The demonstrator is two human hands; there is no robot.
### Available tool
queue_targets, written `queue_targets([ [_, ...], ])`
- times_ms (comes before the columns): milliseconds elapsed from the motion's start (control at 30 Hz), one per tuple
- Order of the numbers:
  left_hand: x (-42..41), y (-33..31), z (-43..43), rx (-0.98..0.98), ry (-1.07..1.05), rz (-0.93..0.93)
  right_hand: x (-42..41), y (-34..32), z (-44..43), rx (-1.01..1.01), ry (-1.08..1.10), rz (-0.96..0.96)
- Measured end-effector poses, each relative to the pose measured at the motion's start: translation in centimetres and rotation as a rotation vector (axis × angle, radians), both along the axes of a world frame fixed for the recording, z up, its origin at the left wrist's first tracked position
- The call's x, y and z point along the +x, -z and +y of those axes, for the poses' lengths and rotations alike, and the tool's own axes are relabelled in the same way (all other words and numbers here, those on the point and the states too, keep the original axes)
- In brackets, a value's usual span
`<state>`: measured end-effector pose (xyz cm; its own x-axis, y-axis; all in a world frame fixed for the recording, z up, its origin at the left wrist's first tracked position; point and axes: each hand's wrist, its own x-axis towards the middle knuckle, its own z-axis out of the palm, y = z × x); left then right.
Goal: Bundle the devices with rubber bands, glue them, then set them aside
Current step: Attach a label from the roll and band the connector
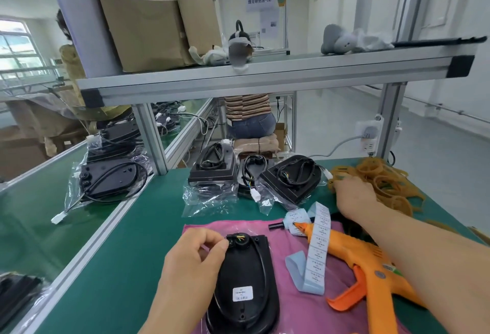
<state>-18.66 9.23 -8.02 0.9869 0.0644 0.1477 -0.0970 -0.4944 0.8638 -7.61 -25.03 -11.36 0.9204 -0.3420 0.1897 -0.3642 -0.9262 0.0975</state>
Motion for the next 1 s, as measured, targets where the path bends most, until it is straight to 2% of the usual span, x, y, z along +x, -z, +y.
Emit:
queue_targets([
  [133, 0.1, 0.2, -0.4, -0.026, 0.026, 0.006, 0.0, -0.1, -0.4, 0.090, -0.016, 0.067],
  [233, 0.3, 0.1, -0.8, -0.032, 0.065, -0.016, -0.3, -0.4, -0.1, 0.073, 0.030, 0.111],
  [300, 0.5, 0.1, -1.0, -0.031, 0.070, -0.030, -0.5, -1.0, 0.1, 0.086, 0.065, 0.057],
  [400, 1.0, 0.0, -1.1, -0.025, 0.048, -0.021, -0.8, -2.4, 0.2, 0.220, 0.074, -0.051],
  [467, 1.5, -0.2, -1.3, -0.029, 0.051, -0.019, -1.2, -3.8, 0.5, 0.346, 0.045, -0.177],
  [567, 2.6, -1.1, -2.1, -0.098, 0.090, -0.040, -2.0, -6.3, 2.3, 0.569, -0.111, -0.364],
  [633, 3.6, -1.9, -2.8, -0.182, 0.100, -0.047, -2.8, -8.0, 4.6, 0.840, -0.229, -0.346],
  [700, 4.4, -2.7, -3.6, -0.260, 0.113, -0.046, -4.1, -9.4, 7.5, 1.186, -0.344, -0.239],
  [767, 5.0, -3.5, -4.2, -0.302, 0.142, -0.046, -5.3, -10.4, 10.2, 1.366, -0.442, -0.119],
  [867, 5.2, -4.4, -4.3, -0.443, 0.282, 0.094, -6.7, -10.7, 13.3, 1.437, -0.569, -0.010],
  [1000, 5.3, -4.0, -2.6, -0.713, 0.397, 0.497, -7.5, -10.2, 15.4, 1.433, -0.623, -0.014],
])
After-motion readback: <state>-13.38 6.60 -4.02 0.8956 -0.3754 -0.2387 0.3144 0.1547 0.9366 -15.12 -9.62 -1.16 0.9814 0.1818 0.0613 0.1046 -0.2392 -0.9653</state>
